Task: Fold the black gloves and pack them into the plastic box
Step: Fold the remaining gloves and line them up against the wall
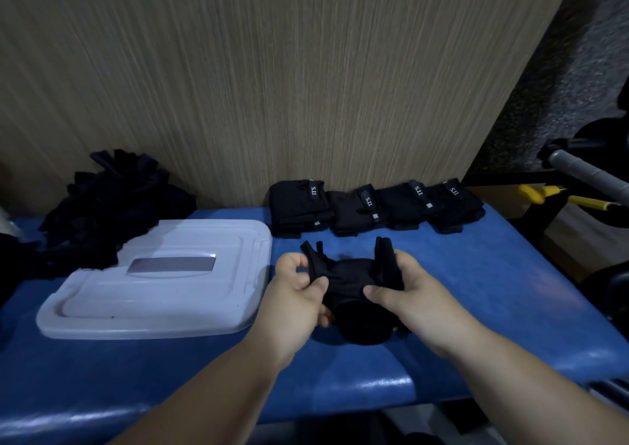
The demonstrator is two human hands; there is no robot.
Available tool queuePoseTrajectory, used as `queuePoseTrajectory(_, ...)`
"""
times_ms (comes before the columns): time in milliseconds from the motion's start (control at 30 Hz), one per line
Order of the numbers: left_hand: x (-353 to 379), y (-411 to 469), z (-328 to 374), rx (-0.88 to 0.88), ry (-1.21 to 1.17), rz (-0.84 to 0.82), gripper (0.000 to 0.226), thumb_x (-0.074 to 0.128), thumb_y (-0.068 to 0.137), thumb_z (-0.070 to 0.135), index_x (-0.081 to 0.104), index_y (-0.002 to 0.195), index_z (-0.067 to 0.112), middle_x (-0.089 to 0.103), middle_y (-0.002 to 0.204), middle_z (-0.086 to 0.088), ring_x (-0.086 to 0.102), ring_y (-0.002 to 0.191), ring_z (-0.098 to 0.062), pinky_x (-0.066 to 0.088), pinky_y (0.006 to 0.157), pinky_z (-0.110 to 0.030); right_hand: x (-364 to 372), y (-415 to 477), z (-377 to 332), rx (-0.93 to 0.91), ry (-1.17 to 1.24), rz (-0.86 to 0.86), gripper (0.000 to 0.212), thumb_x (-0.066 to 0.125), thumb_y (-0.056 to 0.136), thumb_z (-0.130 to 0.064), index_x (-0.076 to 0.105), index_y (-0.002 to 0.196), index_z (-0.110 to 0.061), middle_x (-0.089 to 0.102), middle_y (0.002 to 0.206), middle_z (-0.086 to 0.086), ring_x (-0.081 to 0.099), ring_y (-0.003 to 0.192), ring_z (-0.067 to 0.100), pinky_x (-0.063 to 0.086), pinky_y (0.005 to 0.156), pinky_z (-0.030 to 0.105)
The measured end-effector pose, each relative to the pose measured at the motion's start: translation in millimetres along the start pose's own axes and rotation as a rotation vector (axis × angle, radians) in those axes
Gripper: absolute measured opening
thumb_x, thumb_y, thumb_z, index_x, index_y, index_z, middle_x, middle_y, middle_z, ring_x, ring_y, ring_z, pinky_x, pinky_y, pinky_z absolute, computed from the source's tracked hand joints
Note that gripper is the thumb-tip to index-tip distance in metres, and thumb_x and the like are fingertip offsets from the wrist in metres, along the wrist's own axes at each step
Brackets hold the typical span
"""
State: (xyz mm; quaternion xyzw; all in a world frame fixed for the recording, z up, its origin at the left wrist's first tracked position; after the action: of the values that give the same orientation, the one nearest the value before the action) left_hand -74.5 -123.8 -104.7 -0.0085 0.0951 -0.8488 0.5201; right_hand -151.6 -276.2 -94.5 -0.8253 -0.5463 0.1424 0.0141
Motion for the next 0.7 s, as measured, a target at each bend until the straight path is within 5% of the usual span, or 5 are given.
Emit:
queuePoseTrajectory(133,-4,2,-1,0.089,0.260,0.022,0.037,0.049,0.098,0.017,0.033,0.130,0.025,0.066,0.075,0.001,0.059,0.052,-0.004,0.046,0.054,-0.017,-8,1,1,0.015,-0.251,0.007,0.048,0.075,0.080,-0.028,0.047,0.117,-0.039,0.067,0.098,-0.011,0.066,0.081,0.009,0.046,0.051,0.018)
queuePoseTrajectory(233,-8,0,1,0.178,0.536,0.062,0.062,0.054,0.095,0.020,0.018,0.145,0.026,0.053,0.078,0.013,0.055,0.066,-0.002,0.043,0.062,-0.012,-15,0,7,0.038,-0.582,-0.015,0.046,0.075,0.074,-0.048,0.050,0.112,-0.040,0.061,0.102,-0.017,0.060,0.088,0.001,0.048,0.067,0.018)
queuePoseTrajectory(333,-11,-4,6,0.278,0.693,0.129,0.065,0.055,0.093,0.023,0.018,0.146,0.025,0.046,0.111,0.015,0.049,0.099,-0.005,0.034,0.086,-0.015,-21,-4,3,-0.011,-0.787,0.048,0.041,0.064,0.077,-0.061,0.053,0.109,-0.039,0.052,0.097,-0.016,0.054,0.088,0.002,0.046,0.070,0.022)
queuePoseTrajectory(500,6,-12,16,0.550,0.972,-0.021,0.039,0.047,0.096,0.036,0.043,0.134,0.032,0.042,0.134,0.018,0.030,0.129,-0.005,0.021,0.108,-0.021,-18,-5,-6,-0.231,-0.860,0.116,0.038,0.063,0.088,-0.040,0.056,0.125,-0.035,0.045,0.092,-0.016,0.049,0.081,0.000,0.040,0.071,0.015)
queuePoseTrajectory(700,12,-2,-14,0.344,1.199,-0.315,0.058,0.030,0.100,0.048,0.011,0.153,0.032,0.006,0.159,0.019,-0.008,0.146,-0.001,-0.006,0.120,-0.036,-5,-4,0,-0.427,-0.897,-0.083,0.038,0.061,0.092,-0.025,0.059,0.129,-0.031,0.042,0.112,-0.027,0.040,0.108,-0.007,0.027,0.087,-0.002)
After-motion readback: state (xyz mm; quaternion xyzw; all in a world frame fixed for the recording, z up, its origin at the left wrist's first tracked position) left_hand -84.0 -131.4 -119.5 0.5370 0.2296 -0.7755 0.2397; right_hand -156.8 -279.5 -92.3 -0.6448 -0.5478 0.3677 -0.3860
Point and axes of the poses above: each hand's wrist, its own y-axis towards the middle knuckle, its own x-axis out of the palm, z = x × y, the point moved 5 cm from there along y, towards the middle knuckle
